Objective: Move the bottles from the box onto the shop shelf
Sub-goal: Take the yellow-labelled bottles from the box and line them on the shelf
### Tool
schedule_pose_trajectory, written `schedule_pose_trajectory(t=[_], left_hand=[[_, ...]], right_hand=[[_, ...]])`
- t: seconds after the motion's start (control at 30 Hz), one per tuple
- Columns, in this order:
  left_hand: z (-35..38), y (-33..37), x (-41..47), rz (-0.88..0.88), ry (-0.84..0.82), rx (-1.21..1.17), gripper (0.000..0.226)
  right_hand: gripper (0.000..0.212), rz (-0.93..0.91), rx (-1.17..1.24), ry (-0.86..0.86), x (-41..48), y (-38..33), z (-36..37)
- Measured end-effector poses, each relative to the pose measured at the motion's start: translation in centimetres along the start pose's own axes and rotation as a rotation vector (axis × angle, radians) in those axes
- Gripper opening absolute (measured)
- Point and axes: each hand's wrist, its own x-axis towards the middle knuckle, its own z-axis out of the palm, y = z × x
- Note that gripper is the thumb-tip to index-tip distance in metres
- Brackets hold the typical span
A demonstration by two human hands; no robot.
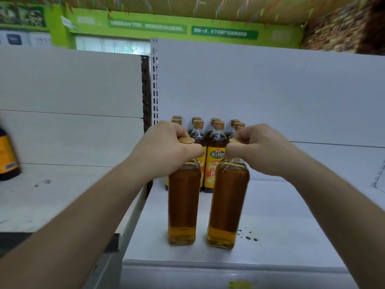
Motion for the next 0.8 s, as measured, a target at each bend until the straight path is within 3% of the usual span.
schedule_pose_trajectory(t=[0.43, 0.57, 0.7, 0.8], left_hand=[[1.7, -1.3, -0.2, 0.016, 0.112, 0.043, 0.014], [2.1, -1.9, -1.0, 0.022, 0.15, 0.069, 0.028], [2.4, -3.7, -2.4, -0.029, 0.16, 0.017, 0.053], [2.5, -5.6, -3.8, -0.141, 0.044, -0.156, 0.072]], right_hand=[[0.028, -0.039, 0.05, 0.015, 0.3, 1.4, 1.1], [0.021, -0.061, 0.103, 0.041, -0.5, 1.8, 1.3], [0.043, 0.011, 0.195, 0.095, -2.5, 3.9, 2.6], [0.049, 0.086, 0.258, 0.072, -4.3, 6.2, 4.5]])
